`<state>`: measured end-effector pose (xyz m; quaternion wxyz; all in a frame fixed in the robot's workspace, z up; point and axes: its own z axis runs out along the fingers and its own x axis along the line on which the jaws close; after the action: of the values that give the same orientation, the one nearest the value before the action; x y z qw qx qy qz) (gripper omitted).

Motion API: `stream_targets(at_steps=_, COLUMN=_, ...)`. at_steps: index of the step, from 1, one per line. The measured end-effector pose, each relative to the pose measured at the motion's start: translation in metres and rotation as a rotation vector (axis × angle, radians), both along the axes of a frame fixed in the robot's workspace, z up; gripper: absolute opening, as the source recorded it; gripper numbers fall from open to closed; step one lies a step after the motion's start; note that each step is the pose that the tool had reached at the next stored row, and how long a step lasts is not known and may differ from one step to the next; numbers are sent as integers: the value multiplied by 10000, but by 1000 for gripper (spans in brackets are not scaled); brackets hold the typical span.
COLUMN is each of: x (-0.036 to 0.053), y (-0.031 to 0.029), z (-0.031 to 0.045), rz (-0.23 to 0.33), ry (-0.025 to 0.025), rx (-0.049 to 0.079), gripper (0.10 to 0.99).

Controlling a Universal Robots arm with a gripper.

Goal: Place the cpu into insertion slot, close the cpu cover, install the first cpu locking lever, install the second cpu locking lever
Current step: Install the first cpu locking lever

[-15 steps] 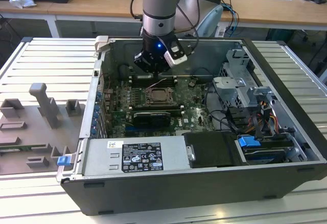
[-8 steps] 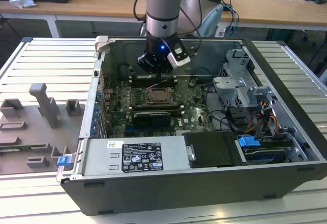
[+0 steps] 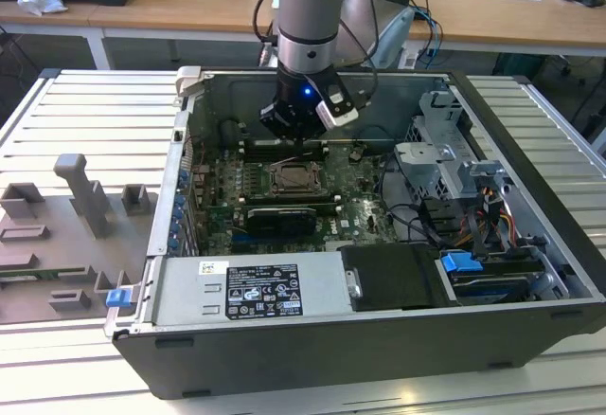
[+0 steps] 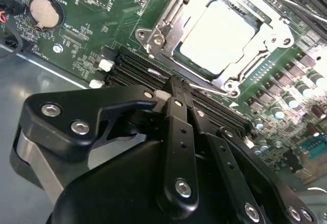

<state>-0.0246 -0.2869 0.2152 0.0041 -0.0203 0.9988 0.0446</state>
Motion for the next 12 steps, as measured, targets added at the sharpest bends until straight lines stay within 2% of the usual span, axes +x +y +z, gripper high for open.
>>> stream_targets(at_steps=3, x=47, y=5, z=-51, rz=-1, ry=0, rx=-1, gripper=106)
stream_targets(at_steps=4, x=75, y=5, z=-93, rz=0, ry=0, rx=-1, gripper=106)
stream_targets(at_steps=8, x=79, y=4, z=-118, rz=-1, ry=3, rx=-58, gripper=106)
stream_targets(at_steps=12, x=82, y=9, z=-139, rz=-1, ry=-10, rx=-36, gripper=106)
